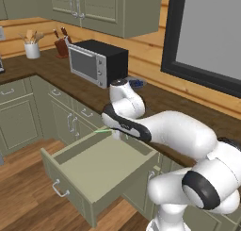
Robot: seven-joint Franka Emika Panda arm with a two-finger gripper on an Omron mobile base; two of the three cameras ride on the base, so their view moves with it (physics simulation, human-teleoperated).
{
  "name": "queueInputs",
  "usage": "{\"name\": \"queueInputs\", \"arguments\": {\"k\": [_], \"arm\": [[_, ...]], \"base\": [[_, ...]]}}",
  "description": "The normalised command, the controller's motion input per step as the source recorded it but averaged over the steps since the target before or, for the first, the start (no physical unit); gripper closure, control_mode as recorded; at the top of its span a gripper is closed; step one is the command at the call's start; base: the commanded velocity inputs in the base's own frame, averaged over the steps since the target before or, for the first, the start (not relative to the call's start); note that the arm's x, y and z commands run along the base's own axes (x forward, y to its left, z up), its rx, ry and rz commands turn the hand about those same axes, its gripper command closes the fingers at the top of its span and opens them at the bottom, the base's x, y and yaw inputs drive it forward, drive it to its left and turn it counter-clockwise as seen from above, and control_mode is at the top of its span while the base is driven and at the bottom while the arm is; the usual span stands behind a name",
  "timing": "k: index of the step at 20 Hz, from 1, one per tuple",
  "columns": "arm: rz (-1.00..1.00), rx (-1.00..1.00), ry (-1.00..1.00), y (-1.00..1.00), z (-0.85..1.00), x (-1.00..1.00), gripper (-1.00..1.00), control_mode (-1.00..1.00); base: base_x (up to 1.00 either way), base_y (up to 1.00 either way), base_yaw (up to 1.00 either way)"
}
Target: Take a straw from the drawer in front and place it inside the glass cup on the dining counter.
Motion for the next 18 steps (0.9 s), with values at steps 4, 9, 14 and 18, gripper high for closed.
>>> {"name": "queueInputs", "arguments": {"k": [4,9,14,18], "arm": [[0.05,-0.26,0.04,-0.40,0.76,-0.34,1.00,-1.00],[0.04,-0.21,0.11,-0.46,0.34,-0.32,1.00,-1.00],[0.00,-0.13,0.13,-0.42,0.02,-0.27,1.00,-1.00],[0.00,0.01,0.03,-0.38,0.00,-0.38,1.00,-1.00]], "base": [[0.00,0.00,0.00],[0.00,0.00,0.00],[0.00,0.00,0.00],[0.00,0.00,0.00]]}}
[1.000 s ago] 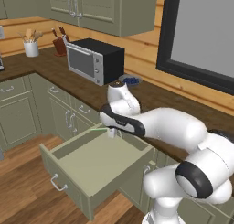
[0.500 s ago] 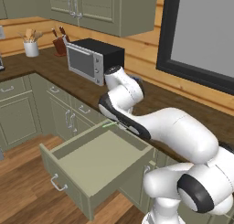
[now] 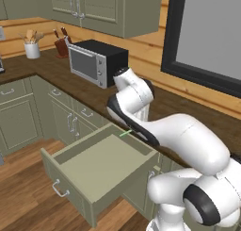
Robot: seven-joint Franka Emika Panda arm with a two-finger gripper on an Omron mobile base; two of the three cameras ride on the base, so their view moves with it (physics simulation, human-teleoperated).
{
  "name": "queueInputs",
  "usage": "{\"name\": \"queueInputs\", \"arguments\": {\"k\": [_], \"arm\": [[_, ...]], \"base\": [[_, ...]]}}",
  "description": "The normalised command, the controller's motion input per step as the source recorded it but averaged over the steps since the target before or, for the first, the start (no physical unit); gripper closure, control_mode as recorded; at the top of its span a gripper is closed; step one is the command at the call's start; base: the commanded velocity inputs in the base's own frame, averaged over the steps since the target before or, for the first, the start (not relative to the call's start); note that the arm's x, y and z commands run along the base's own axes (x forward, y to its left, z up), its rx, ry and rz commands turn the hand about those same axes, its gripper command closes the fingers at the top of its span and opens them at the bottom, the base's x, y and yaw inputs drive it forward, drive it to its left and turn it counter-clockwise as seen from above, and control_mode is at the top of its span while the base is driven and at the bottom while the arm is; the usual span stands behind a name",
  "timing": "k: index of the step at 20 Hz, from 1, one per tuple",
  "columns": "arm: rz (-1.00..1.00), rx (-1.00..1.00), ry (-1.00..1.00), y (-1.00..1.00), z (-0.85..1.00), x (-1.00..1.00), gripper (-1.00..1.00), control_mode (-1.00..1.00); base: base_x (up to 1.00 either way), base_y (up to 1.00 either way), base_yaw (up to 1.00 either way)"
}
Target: Take a straw from the drawer in front and place it inside the glass cup on the dining counter.
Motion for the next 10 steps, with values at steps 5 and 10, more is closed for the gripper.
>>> {"name": "queueInputs", "arguments": {"k": [5,10], "arm": [[0.00,0.14,-0.02,-0.42,0.00,-0.62,1.00,-1.00],[0.00,0.15,-0.02,-0.33,0.00,-0.40,1.00,1.00]], "base": [[0.00,0.00,0.00],[-0.11,-0.06,0.00]]}}
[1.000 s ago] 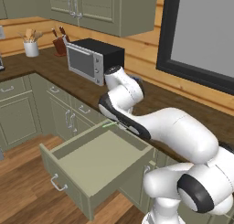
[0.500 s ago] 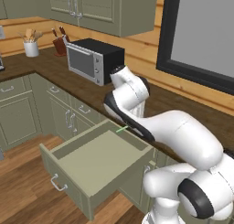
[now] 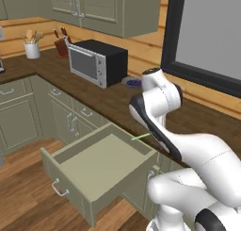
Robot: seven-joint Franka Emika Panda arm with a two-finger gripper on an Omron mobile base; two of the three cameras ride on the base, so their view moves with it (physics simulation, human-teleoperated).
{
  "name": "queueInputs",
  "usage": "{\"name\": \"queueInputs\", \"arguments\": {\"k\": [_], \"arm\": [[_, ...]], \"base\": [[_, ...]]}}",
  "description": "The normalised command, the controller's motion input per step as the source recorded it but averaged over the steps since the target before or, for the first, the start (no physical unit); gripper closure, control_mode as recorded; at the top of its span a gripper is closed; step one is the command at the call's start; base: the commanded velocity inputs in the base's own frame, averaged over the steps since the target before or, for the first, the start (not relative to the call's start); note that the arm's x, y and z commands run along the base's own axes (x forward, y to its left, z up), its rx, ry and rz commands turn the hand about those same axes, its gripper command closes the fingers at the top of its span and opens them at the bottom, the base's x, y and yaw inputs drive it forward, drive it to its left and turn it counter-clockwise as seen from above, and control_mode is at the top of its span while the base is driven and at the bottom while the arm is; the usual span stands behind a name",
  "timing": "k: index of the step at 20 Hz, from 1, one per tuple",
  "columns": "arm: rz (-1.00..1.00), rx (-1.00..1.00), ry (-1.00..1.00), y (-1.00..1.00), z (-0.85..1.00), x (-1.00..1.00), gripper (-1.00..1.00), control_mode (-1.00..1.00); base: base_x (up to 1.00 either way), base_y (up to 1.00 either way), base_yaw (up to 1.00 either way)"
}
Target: Take a straw from the drawer in front and place it inside the glass cup on the dining counter.
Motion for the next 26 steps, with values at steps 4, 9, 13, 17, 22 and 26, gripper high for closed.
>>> {"name": "queueInputs", "arguments": {"k": [4,9,13,17,22,26], "arm": [[0.00,0.00,0.00,0.00,0.00,0.00,1.00,1.00],[0.00,0.00,0.00,0.00,0.00,0.00,1.00,1.00],[0.00,0.00,0.00,0.00,0.00,0.00,1.00,1.00],[0.00,0.00,0.00,0.00,0.00,0.00,1.00,1.00],[0.00,0.00,0.00,0.00,0.00,0.00,1.00,1.00],[0.00,0.00,0.00,0.00,0.00,0.00,1.00,1.00]], "base": [[-0.67,-0.06,0.01],[-0.98,0.55,0.16],[-0.97,0.97,0.48],[-0.66,0.79,0.72],[-0.31,0.80,0.74],[-0.11,0.72,0.67]]}}
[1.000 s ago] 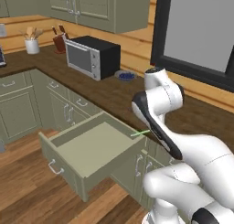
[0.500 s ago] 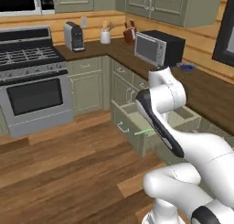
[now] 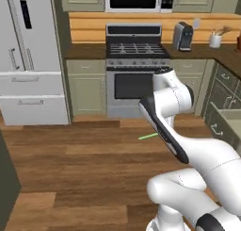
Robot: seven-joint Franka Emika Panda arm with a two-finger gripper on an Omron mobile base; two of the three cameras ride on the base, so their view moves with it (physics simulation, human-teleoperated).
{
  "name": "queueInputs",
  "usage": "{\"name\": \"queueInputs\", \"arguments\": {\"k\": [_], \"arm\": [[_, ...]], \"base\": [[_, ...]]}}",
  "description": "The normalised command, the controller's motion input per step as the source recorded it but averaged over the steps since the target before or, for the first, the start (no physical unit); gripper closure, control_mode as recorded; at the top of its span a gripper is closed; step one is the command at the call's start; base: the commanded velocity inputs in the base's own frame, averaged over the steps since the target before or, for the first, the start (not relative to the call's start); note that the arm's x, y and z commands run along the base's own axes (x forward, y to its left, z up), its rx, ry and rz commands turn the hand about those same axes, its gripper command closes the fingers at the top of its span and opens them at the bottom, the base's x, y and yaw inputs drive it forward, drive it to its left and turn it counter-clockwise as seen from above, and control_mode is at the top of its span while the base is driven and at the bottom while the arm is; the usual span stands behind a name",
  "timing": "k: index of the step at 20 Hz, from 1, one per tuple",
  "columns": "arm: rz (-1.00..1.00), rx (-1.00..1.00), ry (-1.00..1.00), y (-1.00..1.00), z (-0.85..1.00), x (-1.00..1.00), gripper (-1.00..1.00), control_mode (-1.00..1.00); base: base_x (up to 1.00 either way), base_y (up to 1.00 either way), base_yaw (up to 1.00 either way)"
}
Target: Take a straw from the drawer in front and place it inside the glass cup on the dining counter.
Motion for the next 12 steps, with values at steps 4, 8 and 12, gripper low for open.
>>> {"name": "queueInputs", "arguments": {"k": [4,8,12], "arm": [[0.00,0.00,0.00,0.00,0.00,0.00,1.00,1.00],[0.00,0.00,0.00,0.00,0.00,0.00,1.00,1.00],[0.00,0.00,0.00,0.00,0.00,0.00,1.00,1.00]], "base": [[0.07,0.75,0.55],[0.86,0.49,0.34],[1.00,0.23,0.22]]}}
